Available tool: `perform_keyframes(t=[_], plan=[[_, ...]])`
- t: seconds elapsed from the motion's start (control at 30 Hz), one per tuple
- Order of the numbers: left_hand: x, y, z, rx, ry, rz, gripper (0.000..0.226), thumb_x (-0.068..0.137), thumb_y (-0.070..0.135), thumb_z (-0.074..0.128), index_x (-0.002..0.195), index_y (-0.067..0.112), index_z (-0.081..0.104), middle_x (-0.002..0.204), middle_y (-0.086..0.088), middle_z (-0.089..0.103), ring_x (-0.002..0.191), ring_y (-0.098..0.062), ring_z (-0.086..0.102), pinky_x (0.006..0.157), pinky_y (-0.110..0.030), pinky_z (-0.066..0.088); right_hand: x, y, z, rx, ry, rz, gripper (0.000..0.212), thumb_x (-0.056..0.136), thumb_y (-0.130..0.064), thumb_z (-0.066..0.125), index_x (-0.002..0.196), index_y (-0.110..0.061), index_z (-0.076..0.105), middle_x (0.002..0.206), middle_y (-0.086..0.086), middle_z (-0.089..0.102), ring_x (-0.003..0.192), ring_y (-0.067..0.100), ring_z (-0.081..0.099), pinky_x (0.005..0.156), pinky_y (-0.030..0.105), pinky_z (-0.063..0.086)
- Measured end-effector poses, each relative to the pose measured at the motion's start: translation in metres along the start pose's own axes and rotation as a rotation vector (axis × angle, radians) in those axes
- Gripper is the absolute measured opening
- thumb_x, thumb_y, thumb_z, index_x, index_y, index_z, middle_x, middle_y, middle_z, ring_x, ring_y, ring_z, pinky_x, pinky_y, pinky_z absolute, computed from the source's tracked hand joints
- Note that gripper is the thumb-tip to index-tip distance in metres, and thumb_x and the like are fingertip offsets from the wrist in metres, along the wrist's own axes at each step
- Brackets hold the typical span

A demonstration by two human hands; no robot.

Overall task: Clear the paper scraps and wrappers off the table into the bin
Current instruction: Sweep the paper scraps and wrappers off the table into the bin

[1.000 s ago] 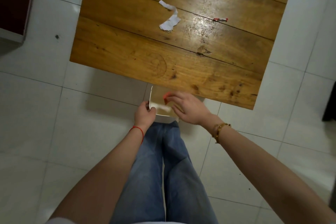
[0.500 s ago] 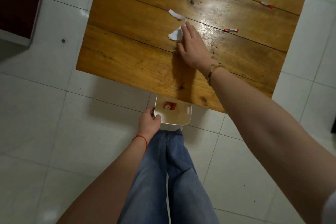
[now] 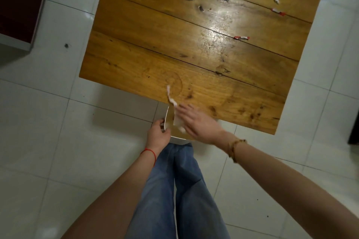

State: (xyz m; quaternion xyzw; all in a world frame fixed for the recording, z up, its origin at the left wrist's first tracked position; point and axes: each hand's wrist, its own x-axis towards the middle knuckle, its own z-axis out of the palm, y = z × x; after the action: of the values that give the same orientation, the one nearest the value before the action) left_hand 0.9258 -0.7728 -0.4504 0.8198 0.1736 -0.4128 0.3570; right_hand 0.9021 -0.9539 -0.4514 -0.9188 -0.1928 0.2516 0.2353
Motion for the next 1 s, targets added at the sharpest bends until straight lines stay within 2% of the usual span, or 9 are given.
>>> perform_keyframes(t=[0.07, 0.17, 0.27, 0.4, 0.47, 0.53, 0.6, 0.73, 1.0], plan=[[-0.002, 0.001, 0.003, 0.007, -0.001, -0.001, 0.039, 0.087, 0.009, 0.055, 0.125, 0.005, 0.053, 0.119, -0.011, 0.065, 0.085, -0.01, 0.055, 0.072, -0.017, 0.039, -0.015, -0.003, 0.008, 0.024, -0.015, -0.033, 0.045, 0.101, -0.027, 0.039, 0.142, -0.009, 0.042, 0.15, 0.011, 0.041, 0.146, 0.023, 0.023, 0.121, 0.039, 0.01], [-0.004, 0.004, 0.009, -0.001, -0.009, -0.014, 0.039, 0.087, 0.009, 0.054, 0.125, 0.005, 0.053, 0.119, -0.01, 0.065, 0.084, -0.01, 0.055, 0.073, -0.02, 0.04, -0.023, 0.008, -0.001, 0.045, 0.103, 0.048, 0.045, 0.101, -0.028, 0.035, 0.142, -0.012, 0.041, 0.15, 0.009, 0.04, 0.145, 0.021, 0.022, 0.122, 0.038, 0.009], [-0.005, 0.008, 0.016, -0.022, -0.026, -0.029, 0.039, 0.087, 0.009, 0.053, 0.126, 0.006, 0.052, 0.119, -0.01, 0.065, 0.086, -0.012, 0.055, 0.074, -0.023, 0.041, -0.016, 0.039, -0.029, 0.067, 0.3, 0.322, 0.049, 0.101, -0.033, 0.031, 0.147, -0.016, 0.031, 0.156, 0.007, 0.029, 0.146, 0.021, 0.018, 0.12, 0.045, 0.018], [-0.005, 0.014, 0.027, -0.021, -0.018, -0.047, 0.039, 0.087, 0.01, 0.053, 0.125, 0.007, 0.053, 0.118, -0.009, 0.066, 0.085, -0.012, 0.055, 0.073, -0.022, 0.041, 0.003, 0.092, -0.078, 0.107, 0.513, 0.63, 0.054, 0.102, -0.034, 0.031, 0.151, -0.015, 0.019, 0.16, 0.006, 0.015, 0.148, 0.021, 0.011, 0.12, 0.039, 0.013], [-0.004, 0.016, 0.032, -0.031, -0.014, -0.05, 0.039, 0.086, 0.009, 0.053, 0.125, 0.007, 0.053, 0.118, -0.009, 0.066, 0.085, -0.011, 0.056, 0.068, -0.018, 0.041, 0.013, 0.116, -0.097, 0.118, 0.541, 0.704, 0.056, 0.102, -0.033, 0.031, 0.152, -0.013, 0.017, 0.161, 0.008, 0.011, 0.148, 0.023, 0.008, 0.121, 0.038, 0.009], [-0.003, 0.018, 0.036, -0.029, -0.006, -0.052, 0.039, 0.086, 0.008, 0.052, 0.125, 0.007, 0.053, 0.117, -0.009, 0.066, 0.083, -0.01, 0.055, 0.056, -0.009, 0.038, 0.021, 0.136, -0.109, 0.118, 0.524, 0.747, 0.057, 0.101, -0.032, 0.032, 0.152, -0.011, 0.016, 0.161, 0.009, 0.01, 0.148, 0.025, 0.008, 0.121, 0.037, 0.008], [-0.003, 0.018, 0.039, -0.023, 0.0, -0.051, 0.039, 0.086, 0.008, 0.052, 0.125, 0.008, 0.053, 0.117, -0.009, 0.066, 0.082, -0.01, 0.055, 0.049, -0.008, 0.038, 0.026, 0.15, -0.115, 0.12, 0.475, 0.779, 0.058, 0.101, -0.031, 0.033, 0.152, -0.009, 0.015, 0.161, 0.01, 0.009, 0.148, 0.025, 0.008, 0.121, 0.037, 0.007], [-0.003, 0.021, 0.044, -0.015, 0.004, -0.054, 0.037, 0.086, 0.008, 0.052, 0.123, 0.008, 0.054, 0.116, -0.009, 0.067, 0.079, -0.009, 0.055, 0.053, -0.007, 0.035, 0.028, 0.153, -0.111, 0.066, 0.368, 0.724, 0.059, 0.102, -0.034, 0.032, 0.152, -0.008, 0.015, 0.161, 0.011, 0.008, 0.148, 0.027, 0.005, 0.12, 0.037, 0.002], [-0.008, 0.021, 0.045, -0.021, 0.001, -0.078, 0.036, 0.086, 0.009, 0.052, 0.122, 0.009, 0.054, 0.115, -0.008, 0.067, 0.078, -0.009, 0.055, 0.054, -0.01, 0.035, -0.016, 0.067, -0.042, -0.023, 0.186, 0.207, 0.051, 0.1, -0.039, 0.03, 0.146, -0.017, 0.033, 0.153, 0.006, 0.034, 0.147, 0.022, 0.014, 0.119, 0.039, 0.0]])
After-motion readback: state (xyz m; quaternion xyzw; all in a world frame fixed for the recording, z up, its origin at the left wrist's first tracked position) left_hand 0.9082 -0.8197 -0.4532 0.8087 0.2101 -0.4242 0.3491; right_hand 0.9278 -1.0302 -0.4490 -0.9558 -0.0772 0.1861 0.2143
